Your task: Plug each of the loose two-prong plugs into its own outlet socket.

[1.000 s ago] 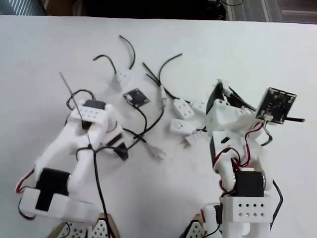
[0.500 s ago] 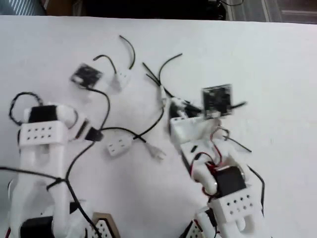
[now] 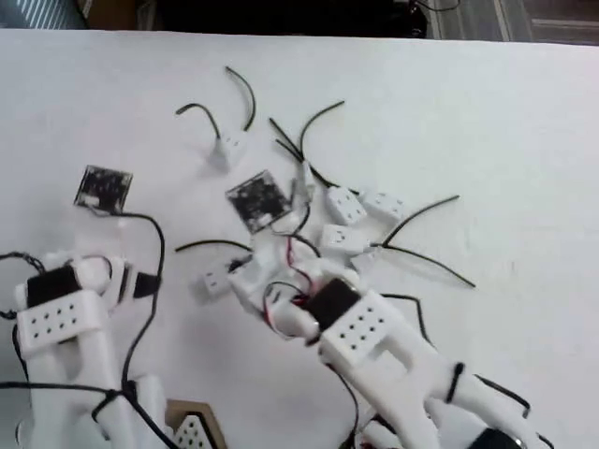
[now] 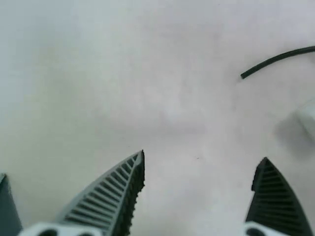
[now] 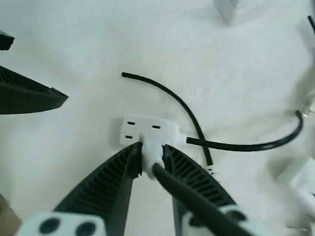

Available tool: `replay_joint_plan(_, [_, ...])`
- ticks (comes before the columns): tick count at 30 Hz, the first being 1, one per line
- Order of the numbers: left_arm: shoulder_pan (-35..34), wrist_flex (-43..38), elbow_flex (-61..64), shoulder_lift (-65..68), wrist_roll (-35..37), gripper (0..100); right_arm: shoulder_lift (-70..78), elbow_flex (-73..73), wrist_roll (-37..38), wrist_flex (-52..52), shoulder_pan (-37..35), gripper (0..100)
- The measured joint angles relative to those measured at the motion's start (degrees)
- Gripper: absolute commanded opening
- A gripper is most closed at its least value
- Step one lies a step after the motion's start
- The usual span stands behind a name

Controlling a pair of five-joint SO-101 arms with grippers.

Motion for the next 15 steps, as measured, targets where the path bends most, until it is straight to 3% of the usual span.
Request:
replay_joint_plan(5, [-0.35,-4.22,7.03,-4.48,3.78,34,10.29,-3.6,0.0,-3.6,-4.13,1.8])
replay_joint_plan(15, [-0.44,-5.71,8.7,-5.63,5.98,34,24.97,-12.66,-2.55,-4.57,-4.48,1.7])
